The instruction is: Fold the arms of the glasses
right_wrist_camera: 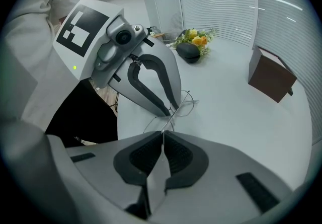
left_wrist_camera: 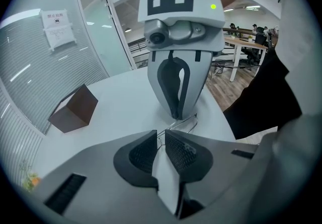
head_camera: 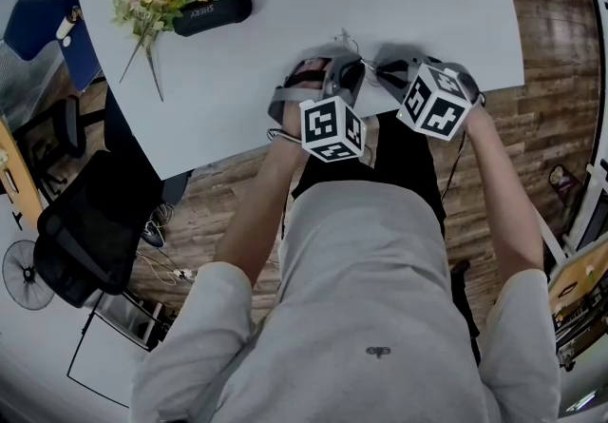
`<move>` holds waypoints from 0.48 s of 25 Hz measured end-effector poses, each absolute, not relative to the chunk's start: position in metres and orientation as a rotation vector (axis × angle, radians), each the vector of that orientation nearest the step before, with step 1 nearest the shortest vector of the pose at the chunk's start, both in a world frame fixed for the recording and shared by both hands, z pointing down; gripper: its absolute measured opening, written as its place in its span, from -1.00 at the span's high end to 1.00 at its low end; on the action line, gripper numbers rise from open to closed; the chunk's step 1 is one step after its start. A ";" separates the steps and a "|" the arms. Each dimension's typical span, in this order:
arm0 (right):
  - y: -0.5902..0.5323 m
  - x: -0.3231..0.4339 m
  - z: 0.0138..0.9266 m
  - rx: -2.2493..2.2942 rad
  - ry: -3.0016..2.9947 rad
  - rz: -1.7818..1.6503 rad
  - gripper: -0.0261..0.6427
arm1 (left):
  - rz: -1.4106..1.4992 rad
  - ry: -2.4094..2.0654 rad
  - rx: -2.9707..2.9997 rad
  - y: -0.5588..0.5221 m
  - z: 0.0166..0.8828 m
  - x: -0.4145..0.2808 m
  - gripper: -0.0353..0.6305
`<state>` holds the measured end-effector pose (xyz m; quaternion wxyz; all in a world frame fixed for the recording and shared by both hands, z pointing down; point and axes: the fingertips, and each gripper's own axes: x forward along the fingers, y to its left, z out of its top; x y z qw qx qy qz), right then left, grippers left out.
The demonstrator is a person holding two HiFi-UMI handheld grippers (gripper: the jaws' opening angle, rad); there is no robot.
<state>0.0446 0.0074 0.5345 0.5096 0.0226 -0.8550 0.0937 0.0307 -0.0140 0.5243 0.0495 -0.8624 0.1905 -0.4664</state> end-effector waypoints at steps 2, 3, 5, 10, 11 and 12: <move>0.008 0.043 0.536 0.061 -2.051 0.217 0.85 | -1.422 0.586 -2.630 -0.013 0.524 0.029 0.71; 0.008 0.042 0.536 0.064 -2.047 0.213 0.85 | -1.422 0.588 -2.632 -0.013 0.524 0.028 0.71; 0.010 0.041 0.538 0.065 -2.038 0.205 0.85 | -1.424 0.594 -2.635 -0.012 0.524 0.026 0.71; 0.013 0.038 0.541 0.068 -2.020 0.198 0.84 | -1.424 0.609 -2.642 -0.010 0.523 0.021 0.71; 0.013 0.038 0.542 0.071 -2.016 0.199 0.84 | -1.423 0.612 -2.643 -0.009 0.522 0.020 0.71; 0.014 0.038 0.542 0.073 -2.013 0.200 0.84 | -1.423 0.616 -2.644 -0.009 0.521 0.019 0.71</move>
